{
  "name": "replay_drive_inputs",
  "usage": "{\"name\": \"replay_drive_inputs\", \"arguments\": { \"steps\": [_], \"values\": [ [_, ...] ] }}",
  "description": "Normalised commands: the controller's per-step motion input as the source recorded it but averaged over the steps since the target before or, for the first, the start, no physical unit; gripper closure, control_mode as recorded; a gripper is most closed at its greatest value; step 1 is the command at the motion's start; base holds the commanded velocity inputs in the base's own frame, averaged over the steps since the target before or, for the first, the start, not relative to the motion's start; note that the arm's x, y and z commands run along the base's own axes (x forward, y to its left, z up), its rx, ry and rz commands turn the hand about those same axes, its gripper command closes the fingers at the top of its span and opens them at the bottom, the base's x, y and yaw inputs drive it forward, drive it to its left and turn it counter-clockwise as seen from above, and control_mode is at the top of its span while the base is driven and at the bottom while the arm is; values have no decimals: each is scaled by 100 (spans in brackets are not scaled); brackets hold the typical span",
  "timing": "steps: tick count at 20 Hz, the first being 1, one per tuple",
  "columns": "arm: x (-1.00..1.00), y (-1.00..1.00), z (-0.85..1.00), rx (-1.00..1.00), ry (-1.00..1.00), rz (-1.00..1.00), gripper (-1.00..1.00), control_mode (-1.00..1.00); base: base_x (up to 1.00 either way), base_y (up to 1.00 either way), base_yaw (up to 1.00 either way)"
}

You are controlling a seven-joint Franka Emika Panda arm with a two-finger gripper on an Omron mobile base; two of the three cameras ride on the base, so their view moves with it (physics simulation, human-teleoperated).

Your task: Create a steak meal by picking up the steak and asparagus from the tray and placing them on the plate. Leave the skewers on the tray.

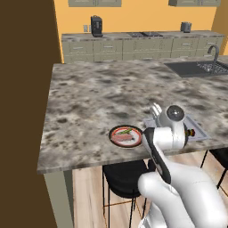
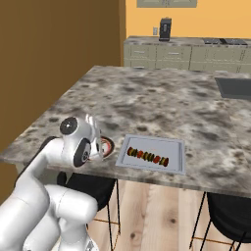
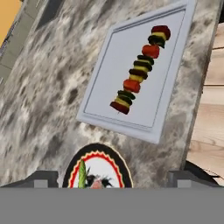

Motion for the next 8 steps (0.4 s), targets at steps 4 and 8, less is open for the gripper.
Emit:
{"name": "replay_drive_inputs", "arguments": {
  "steps": [4,8],
  "values": [
    [-35,-83,-10,0,0,12,-100,-100,0,0,0],
    [-36,-83,-7,0,0,11,-100,-100,0,0,0]
  ]
}}
